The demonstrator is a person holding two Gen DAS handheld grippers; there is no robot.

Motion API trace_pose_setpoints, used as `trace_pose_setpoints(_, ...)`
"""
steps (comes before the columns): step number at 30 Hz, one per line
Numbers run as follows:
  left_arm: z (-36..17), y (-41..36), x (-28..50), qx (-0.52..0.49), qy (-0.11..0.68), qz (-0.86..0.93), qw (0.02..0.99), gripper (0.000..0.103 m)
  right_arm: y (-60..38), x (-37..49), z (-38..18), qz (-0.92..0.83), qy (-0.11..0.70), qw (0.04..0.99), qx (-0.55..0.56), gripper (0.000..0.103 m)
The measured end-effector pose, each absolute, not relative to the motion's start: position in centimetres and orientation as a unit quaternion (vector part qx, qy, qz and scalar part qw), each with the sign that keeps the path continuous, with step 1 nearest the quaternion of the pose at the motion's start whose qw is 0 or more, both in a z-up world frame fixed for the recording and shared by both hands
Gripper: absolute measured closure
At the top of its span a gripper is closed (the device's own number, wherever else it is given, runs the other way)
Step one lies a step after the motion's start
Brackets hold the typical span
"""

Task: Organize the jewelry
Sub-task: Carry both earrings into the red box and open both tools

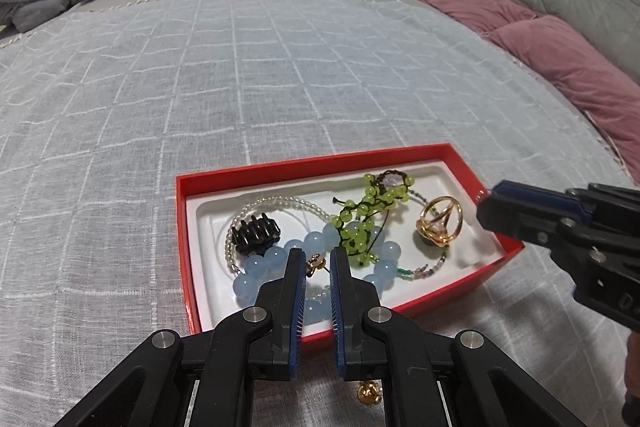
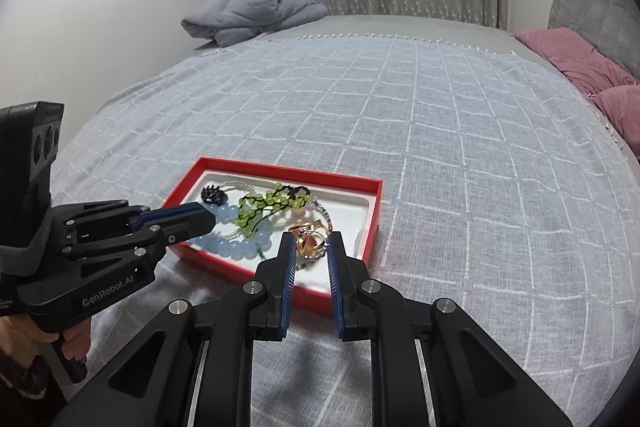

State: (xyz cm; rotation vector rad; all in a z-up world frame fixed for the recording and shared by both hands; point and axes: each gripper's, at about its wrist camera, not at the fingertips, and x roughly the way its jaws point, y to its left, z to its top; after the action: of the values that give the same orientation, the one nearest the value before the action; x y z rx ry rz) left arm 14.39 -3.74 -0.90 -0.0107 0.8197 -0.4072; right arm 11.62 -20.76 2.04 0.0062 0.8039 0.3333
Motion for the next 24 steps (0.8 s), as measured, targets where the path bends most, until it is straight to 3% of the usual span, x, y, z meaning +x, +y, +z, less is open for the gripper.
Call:
trace_pose_setpoints(4,-0.9,-3.6,14.3,-0.002,0.399,-0.197,0.896,0.093,-21.0,12.9,1.6,0.160,0.393,0.906,0.002,0.086)
trace_pose_setpoints(9,-0.2,-3.4,13.7,0.003,0.389,-0.195,0.900,0.080,-21.1,14.2,1.3,0.166,0.391,0.905,0.005,0.086)
trace_pose_setpoints(21,0.2,-2.6,13.3,0.006,0.386,-0.185,0.904,0.077,-21.1,15.8,0.5,0.169,0.404,0.899,0.015,0.085)
trace_pose_setpoints(24,0.2,-2.6,13.1,0.008,0.384,-0.184,0.905,0.071,-21.2,15.7,0.6,0.170,0.402,0.900,0.021,0.076)
